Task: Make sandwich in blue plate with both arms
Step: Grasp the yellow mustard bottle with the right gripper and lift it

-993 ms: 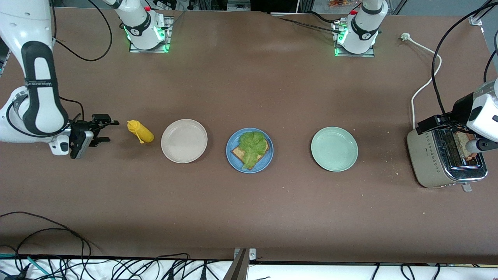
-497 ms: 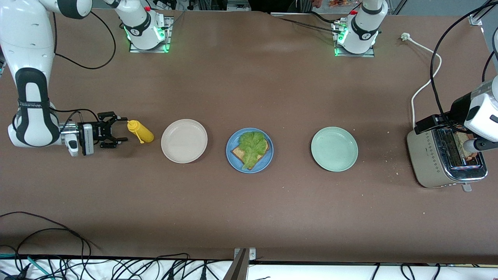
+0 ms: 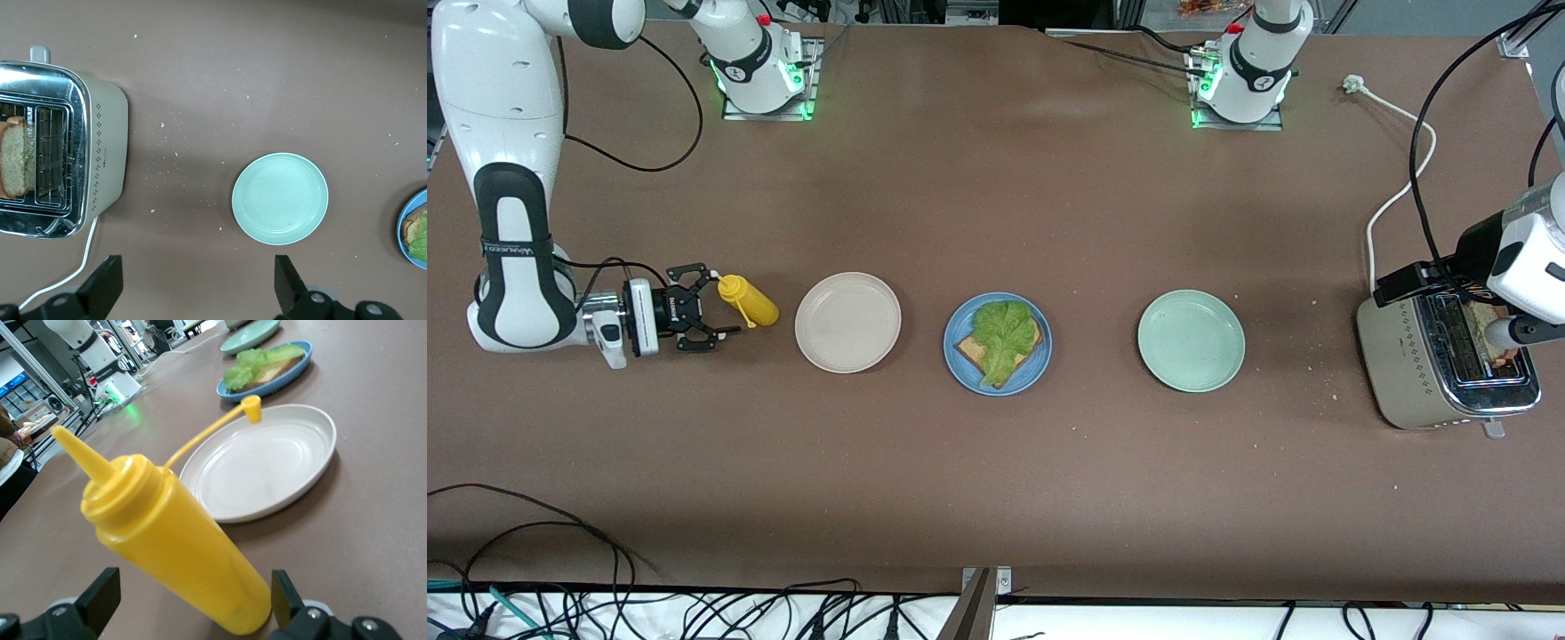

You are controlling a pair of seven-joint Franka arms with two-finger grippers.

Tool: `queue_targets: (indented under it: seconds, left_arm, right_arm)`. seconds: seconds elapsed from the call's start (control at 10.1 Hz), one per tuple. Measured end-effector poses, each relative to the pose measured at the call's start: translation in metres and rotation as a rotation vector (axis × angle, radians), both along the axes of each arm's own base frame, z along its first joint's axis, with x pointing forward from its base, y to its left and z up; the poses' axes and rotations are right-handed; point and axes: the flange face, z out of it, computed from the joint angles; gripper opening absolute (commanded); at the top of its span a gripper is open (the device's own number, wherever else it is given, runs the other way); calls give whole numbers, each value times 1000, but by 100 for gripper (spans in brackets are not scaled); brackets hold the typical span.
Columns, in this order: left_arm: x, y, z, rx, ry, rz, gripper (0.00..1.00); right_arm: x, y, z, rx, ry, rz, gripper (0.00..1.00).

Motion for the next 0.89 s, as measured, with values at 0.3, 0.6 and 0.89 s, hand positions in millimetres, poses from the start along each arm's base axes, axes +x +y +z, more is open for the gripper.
queue_targets:
  seconds: [0.3, 0.6, 0.89]
  left_arm:
    - [0, 0, 0, 0, 0, 0, 100]
    - [0, 3, 0, 1, 0, 4, 100]
    - [0, 10, 0, 3, 1, 16, 100]
  right_arm:
    - [-4, 6, 3, 86, -59, 60, 99]
    - [-5, 17, 2, 154, -103, 90, 40]
    - [-4, 19, 2, 160, -113, 95, 18]
